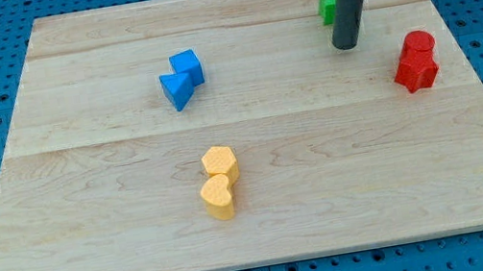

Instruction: Move the green circle along with green star a bit up

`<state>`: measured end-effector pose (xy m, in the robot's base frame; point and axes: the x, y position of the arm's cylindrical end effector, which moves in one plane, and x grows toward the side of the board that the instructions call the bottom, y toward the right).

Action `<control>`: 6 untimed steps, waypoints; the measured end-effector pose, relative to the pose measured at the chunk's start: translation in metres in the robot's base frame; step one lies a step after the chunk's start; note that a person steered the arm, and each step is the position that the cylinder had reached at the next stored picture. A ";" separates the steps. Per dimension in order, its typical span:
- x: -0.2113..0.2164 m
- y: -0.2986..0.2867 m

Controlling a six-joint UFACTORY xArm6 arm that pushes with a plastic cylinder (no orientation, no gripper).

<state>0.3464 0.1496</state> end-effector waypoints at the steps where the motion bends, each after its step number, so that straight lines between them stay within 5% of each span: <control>1: 0.000 0.000; 6: -0.048 0.013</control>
